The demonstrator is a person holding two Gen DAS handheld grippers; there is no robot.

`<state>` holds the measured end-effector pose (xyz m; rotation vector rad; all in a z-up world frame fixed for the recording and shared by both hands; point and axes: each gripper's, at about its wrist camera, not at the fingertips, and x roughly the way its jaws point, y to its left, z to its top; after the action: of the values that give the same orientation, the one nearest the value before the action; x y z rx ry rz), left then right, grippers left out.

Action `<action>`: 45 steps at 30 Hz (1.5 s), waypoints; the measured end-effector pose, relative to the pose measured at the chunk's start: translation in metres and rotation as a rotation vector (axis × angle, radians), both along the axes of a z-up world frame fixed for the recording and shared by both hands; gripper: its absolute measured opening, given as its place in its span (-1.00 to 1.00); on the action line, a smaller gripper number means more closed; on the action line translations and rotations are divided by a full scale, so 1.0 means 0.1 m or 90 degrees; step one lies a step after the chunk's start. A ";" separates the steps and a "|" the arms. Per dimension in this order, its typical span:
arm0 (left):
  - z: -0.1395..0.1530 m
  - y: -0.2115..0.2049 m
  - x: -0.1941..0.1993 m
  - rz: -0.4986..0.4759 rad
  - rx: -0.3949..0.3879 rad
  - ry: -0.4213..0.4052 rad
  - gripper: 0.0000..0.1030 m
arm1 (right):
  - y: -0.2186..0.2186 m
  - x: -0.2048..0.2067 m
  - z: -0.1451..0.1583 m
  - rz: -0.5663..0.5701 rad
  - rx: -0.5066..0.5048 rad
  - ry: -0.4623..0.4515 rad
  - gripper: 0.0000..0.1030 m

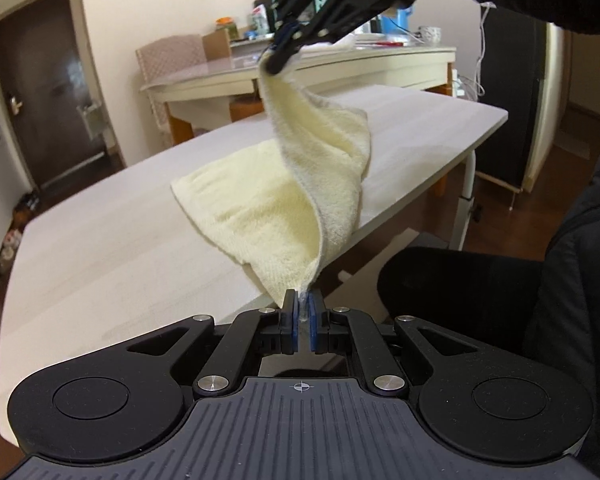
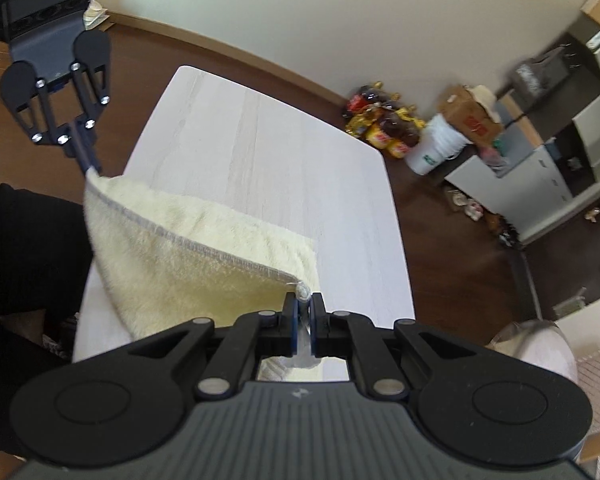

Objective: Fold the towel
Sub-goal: 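Lower the right-held corner onto the table and open the right gripper while the left holds, then lower the left-held towel corner onto the table and open the left gripper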

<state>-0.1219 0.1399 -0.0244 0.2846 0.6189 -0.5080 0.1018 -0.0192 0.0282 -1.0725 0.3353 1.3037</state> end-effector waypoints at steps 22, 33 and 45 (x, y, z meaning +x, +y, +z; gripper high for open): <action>-0.09 0.17 0.05 0.025 -0.090 0.033 -0.89 | 0.99 0.66 -0.77 0.021 -0.063 0.078 -0.84; -0.05 0.18 0.07 0.040 -0.108 0.032 -0.89 | 0.39 0.77 -0.62 -0.126 0.100 0.114 -0.35; 0.03 0.15 0.11 0.043 -0.100 0.029 -0.89 | -0.93 0.35 -0.82 -0.349 0.182 0.164 -0.42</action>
<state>-0.1110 0.1547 -0.0214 0.1034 0.6268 -0.4959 0.1366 -0.1126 -0.0542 -0.5168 0.5714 0.9539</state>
